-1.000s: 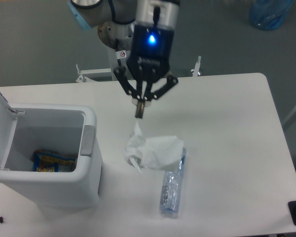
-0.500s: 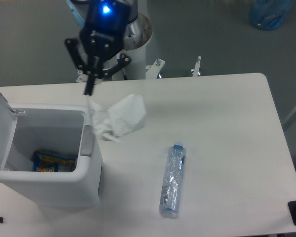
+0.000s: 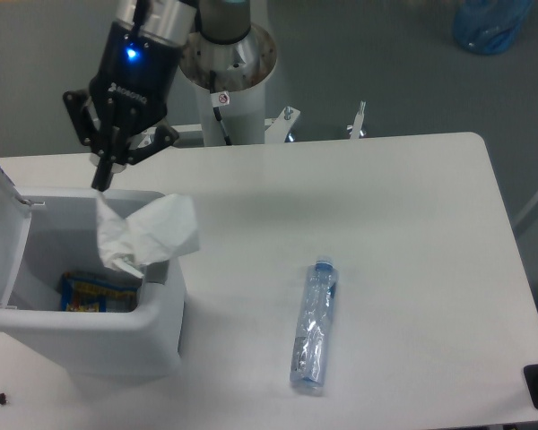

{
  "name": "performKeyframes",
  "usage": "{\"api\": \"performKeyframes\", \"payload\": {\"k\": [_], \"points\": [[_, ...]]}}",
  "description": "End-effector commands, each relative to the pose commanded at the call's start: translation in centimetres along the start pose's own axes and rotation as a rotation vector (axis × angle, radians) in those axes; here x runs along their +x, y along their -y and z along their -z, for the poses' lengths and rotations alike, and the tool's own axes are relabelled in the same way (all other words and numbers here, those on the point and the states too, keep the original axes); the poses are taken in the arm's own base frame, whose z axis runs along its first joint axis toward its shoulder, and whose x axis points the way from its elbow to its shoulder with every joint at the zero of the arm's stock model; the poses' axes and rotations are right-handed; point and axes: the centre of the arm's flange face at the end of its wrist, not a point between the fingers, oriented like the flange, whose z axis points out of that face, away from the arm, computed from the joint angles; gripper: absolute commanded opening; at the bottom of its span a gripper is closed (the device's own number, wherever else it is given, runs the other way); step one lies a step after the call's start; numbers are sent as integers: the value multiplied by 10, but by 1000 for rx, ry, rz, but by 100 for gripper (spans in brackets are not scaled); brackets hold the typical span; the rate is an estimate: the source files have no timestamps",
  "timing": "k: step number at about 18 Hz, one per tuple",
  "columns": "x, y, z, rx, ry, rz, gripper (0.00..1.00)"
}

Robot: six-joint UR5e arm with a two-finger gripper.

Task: Place the trash in the trash can
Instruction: 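Lift the tissue and carry it over the white trash bin, then open the gripper to drop the tissue into the bin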

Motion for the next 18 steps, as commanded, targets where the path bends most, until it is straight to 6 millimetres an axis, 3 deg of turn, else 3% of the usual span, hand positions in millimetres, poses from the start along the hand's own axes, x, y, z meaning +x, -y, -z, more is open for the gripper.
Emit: {"api": "performKeyframes", "payload": {"k": [6, 9, 14, 16, 17, 18], "points": [[30, 7, -4, 4, -33, -54, 0], [30, 9, -4, 5, -34, -55, 0], [18, 0, -27, -35, -41, -28, 1], [14, -2, -31, -44, -40, -23, 6], [12, -4, -35, -50, -41, -19, 15], [10, -4, -38, -53, -42, -17, 33]]}}
